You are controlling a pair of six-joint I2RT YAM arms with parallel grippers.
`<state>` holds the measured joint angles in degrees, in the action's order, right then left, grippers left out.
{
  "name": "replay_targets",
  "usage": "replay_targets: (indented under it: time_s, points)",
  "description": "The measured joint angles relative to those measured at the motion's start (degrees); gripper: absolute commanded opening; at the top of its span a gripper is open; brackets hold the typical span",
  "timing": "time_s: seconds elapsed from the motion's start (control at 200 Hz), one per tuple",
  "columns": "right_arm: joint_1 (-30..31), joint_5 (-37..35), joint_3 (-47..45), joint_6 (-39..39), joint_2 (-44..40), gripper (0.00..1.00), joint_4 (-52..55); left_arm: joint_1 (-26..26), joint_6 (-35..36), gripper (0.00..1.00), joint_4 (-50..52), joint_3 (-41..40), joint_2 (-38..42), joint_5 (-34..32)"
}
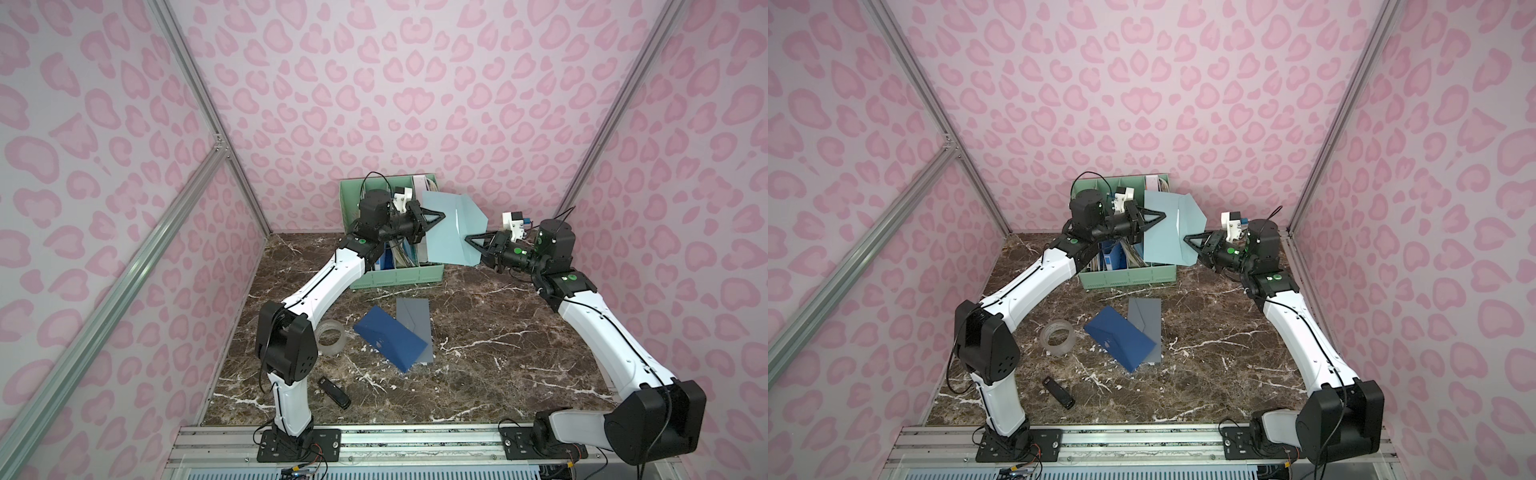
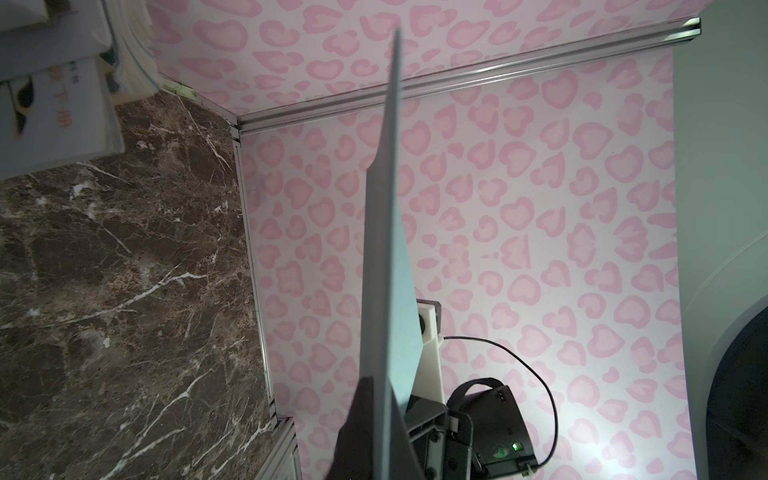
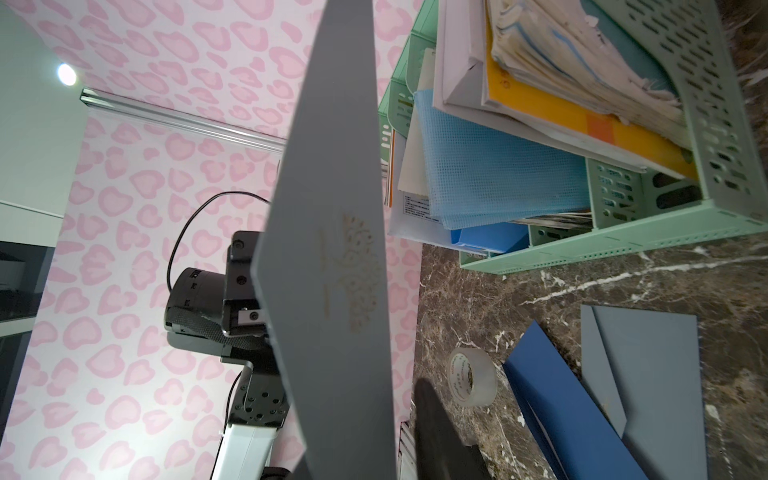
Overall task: Take the letter paper out of the envelope
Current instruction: Take out the letter paper from the envelope.
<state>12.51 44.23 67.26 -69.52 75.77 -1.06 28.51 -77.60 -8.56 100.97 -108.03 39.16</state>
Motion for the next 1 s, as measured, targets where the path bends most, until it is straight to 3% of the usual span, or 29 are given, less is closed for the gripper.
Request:
replay_targets:
  time_s: [0.09, 0.25, 0.63, 0.786, 0.866, 1.001]
  points:
    - [0.0, 0.0, -0.2, -0.4, -0.1, 0.17, -0.3, 0.0, -0.1, 0.00, 0.0, 0.0, 0.0, 0.0]
    - [0.1, 0.0, -0.8, -0.8, -0.6, 0.36, -0.4, -0.2, -0.3, 0.00, -0.5, -0.4, 0.0, -0.3]
    - [1.5, -0.1, -2.4, -1.4, -2.1, 0.51, -0.2, -0.5, -1.5, 0.00, -2.0, 0.1, -0.7, -1.7]
    - [2.1, -0.4, -2.2, -1.1, -2.1, 0.47, -0.2, -0.5, -1.6, 0.00, -2.1, 0.8, -1.2, -1.7]
    - [2.0, -1.7, -1.6, -1.1, -2.0, 0.34, -0.2, -0.5, -1.8, 0.00, -2.1, 0.8, -1.3, -1.7]
    - [2.0, -3.1, -1.1, -0.9, -2.4, 0.24, -0.1, -0.5, -1.8, 0.00, -2.5, 0.0, -1.0, -1.4]
